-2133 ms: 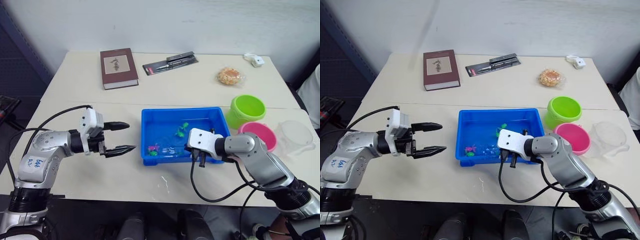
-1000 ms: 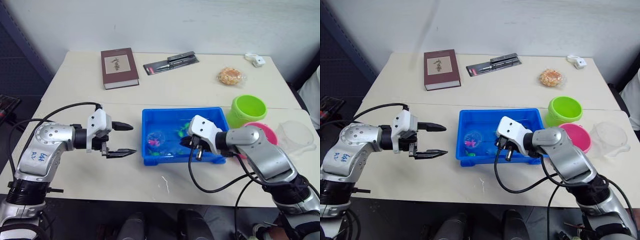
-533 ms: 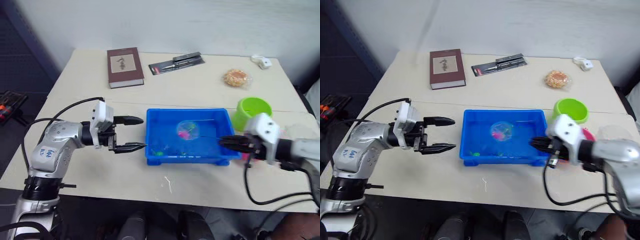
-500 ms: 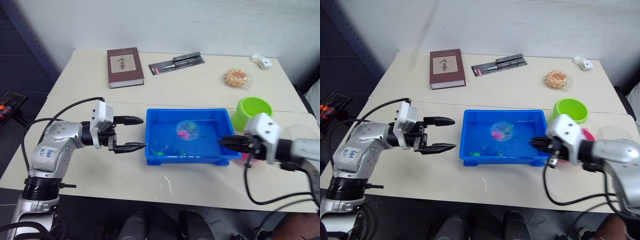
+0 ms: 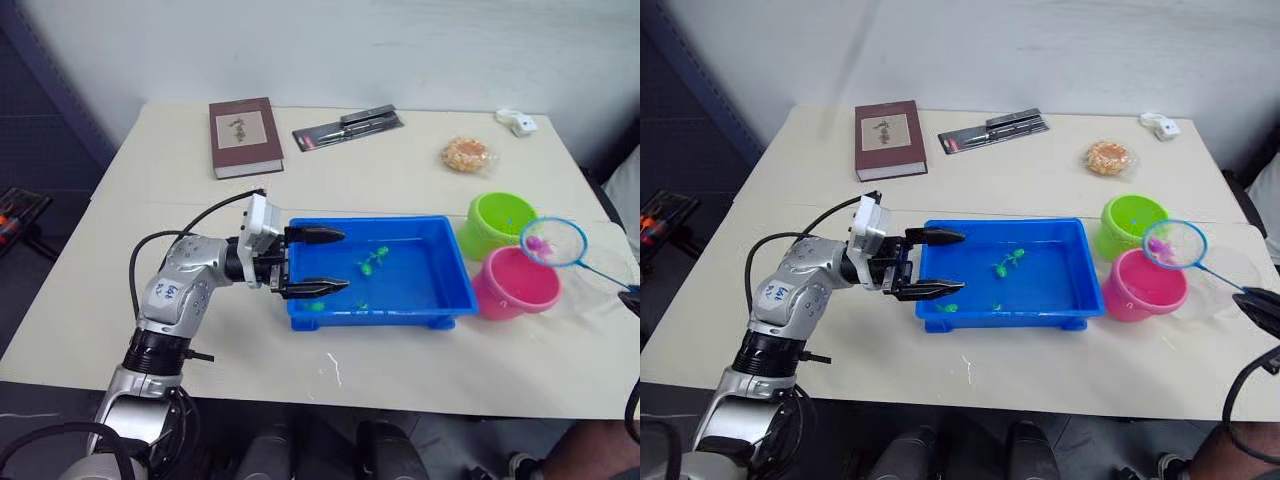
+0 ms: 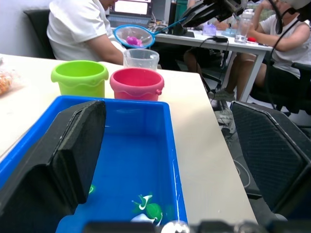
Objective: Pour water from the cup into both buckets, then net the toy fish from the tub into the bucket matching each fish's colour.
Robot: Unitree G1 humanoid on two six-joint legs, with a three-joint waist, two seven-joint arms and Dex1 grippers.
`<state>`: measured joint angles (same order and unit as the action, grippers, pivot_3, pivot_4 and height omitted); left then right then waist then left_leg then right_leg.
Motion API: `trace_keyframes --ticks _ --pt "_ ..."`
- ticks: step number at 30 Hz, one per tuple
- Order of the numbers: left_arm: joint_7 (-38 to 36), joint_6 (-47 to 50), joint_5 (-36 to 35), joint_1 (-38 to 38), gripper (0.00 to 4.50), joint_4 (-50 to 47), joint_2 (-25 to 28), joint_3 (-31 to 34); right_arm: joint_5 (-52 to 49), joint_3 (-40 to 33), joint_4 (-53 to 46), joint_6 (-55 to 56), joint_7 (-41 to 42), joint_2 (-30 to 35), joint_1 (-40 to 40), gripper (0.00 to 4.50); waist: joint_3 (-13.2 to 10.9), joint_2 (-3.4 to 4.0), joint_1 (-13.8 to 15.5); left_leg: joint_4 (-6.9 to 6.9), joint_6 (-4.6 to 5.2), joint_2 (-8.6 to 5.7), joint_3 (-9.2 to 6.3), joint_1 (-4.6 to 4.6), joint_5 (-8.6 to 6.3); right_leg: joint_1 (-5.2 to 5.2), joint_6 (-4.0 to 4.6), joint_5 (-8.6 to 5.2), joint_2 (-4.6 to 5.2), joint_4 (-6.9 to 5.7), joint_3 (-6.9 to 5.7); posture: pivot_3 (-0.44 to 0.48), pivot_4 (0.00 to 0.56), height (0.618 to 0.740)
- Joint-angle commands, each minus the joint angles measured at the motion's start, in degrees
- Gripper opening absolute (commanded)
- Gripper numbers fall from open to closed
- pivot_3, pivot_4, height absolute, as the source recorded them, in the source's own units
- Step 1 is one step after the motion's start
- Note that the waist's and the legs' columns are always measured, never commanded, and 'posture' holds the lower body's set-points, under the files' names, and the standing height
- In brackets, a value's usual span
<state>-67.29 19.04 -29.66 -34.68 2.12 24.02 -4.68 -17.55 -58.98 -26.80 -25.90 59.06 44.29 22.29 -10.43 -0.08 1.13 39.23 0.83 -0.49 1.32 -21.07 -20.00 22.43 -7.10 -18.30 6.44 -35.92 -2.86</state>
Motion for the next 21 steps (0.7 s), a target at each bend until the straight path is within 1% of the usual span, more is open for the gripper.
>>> trace_keyframes --ticks 1,3,5,6,9,11,13,14,15,16,18,19,21 --pt "-0.4 -2.0 0.8 -1.8 4.39 1.0 -0.7 0.0 2.7 -1.3 0.4 5.6 -4.8 -0.8 -0.2 0.0 0.0 0.01 0.0 0.01 0.0 -0.01 0.01 0.01 0.0 0.0 0.0 0.0 0.02 -0.01 0.02 0.0 0.15 0.738" --pt "-0.2 -2.3 1.2 -1.9 4.39 1.2 -1.2 -0.3 6.5 0.7 1.1 11.2 -5.9 -1.3 1.8 0.0 0.0 0.02 0.1 0.01 0.01 -0.02 0.01 0.01 0.01 0.01 -0.01 0.01 0.02 -0.01 0.03 0.0 0.15 0.738" --pt "0.2 -2.4 1.6 -1.5 4.39 0.6 -1.8 -0.8 14.9 5.0 3.2 22.2 -9.8 -2.5 4.6 0.0 0.0 0.0 0.2 0.0 0.0 -0.01 -0.01 0.0 0.01 0.01 -0.01 0.01 0.01 0.01 0.01 0.0 0.15 0.738" --pt "0.3 -2.2 1.6 -1.4 4.39 0.2 -1.9 -0.9 18.7 6.3 4.9 25.5 -13.6 -2.9 4.5 0.0 0.0 -0.01 0.3 0.0 0.0 -0.01 -0.01 -0.02 0.0 0.01 -0.01 0.0 0.0 0.03 0.0 0.0 0.15 0.738" --pt "0.5 -1.9 1.5 -1.4 4.39 -0.1 -1.9 -0.8 24.7 8.2 8.7 34.4 -18.9 -2.5 5.1 0.0 0.1 0.08 0.2 0.01 0.02 -0.09 0.02 -0.03 0.02 0.03 -0.03 0.02 0.08 0.03 0.04 0.0 0.15 0.738" --pt "0.8 -1.9 1.4 -0.9 4.39 -0.4 -1.9 -0.6 31.3 9.8 10.8 42.1 -23.7 -2.2 6.5 0.0 0.1 0.09 0.2 0.0 0.03 -0.12 0.02 -0.02 0.02 0.02 -0.04 0.02 0.09 0.04 0.04 0.0 0.15 0.738" --pt "1.1 -1.9 1.4 -0.5 4.39 -0.7 -1.9 -0.5 35.2 10.8 12.4 46.4 -27.0 -2.0 7.6 0.0 0.1 0.08 0.2 0.0 0.01 -0.08 0.0 -0.02 0.02 0.02 -0.03 0.02 0.06 0.05 0.03 0.0 0.15 0.738" --pt "1.3 -1.9 1.3 -0.3 4.39 -1.0 -1.8 -0.4 41.0 10.0 13.0 50.4 -33.0 -1.9 7.9 0.0 0.1 0.09 0.2 0.0 0.01 -0.07 0.0 -0.02 0.03 0.02 -0.03 0.02 0.05 0.06 0.03 0.0 0.15 0.738" --pt "1.6 -1.8 1.3 0.1 4.39 -1.4 -1.8 -0.3 43.1 10.1 14.3 52.5 -35.7 -2.3 8.4 0.0 0.1 0.09 0.2 0.0 0.0 -0.07 0.0 -0.02 0.03 0.02 -0.03 0.02 0.05 0.06 0.03 0.0 0.15 0.738" --pt "2.0 -1.8 1.2 0.4 4.39 -1.7 -1.7 -0.2 47.1 10.0 15.2 55.9 -40.3 -2.5 9.0 0.0 0.1 0.09 0.2 -0.01 0.0 -0.08 0.01 -0.03 0.03 0.04 -0.03 0.02 0.06 0.05 0.04 0.0 0.15 0.738" --pt "2.3 -1.7 1.1 0.8 4.39 -2.1 -1.6 -0.1 49.8 12.0 16.8 58.9 -43.8 -3.1 10.2 0.0 0.1 0.09 0.1 -0.02 -0.02 -0.07 0.01 -0.02 0.04 0.04 -0.03 0.01 0.05 0.09 0.05 0.0 0.15 0.738" --pt "2.4 -1.6 1.1 0.9 4.39 -2.2 -1.7 -0.1 52.5 12.2 16.7 60.6 -47.2 -3.4 10.3 0.0 0.1 0.09 0.1 -0.02 -0.03 -0.07 0.01 -0.01 0.04 0.03 -0.03 0.01 0.05 0.13 0.05 0.0 0.15 0.738" --pt "2.6 -1.6 1.1 0.9 4.39 -2.3 -1.7 -0.2 57.0 13.1 16.7 60.5 -51.1 -3.7 10.6 0.0 0.1 0.09 0.1 -0.02 -0.05 -0.05 0.01 -0.01 0.05 0.04 -0.02 0.01 0.03 0.25 0.05 0.0 0.15 0.738"
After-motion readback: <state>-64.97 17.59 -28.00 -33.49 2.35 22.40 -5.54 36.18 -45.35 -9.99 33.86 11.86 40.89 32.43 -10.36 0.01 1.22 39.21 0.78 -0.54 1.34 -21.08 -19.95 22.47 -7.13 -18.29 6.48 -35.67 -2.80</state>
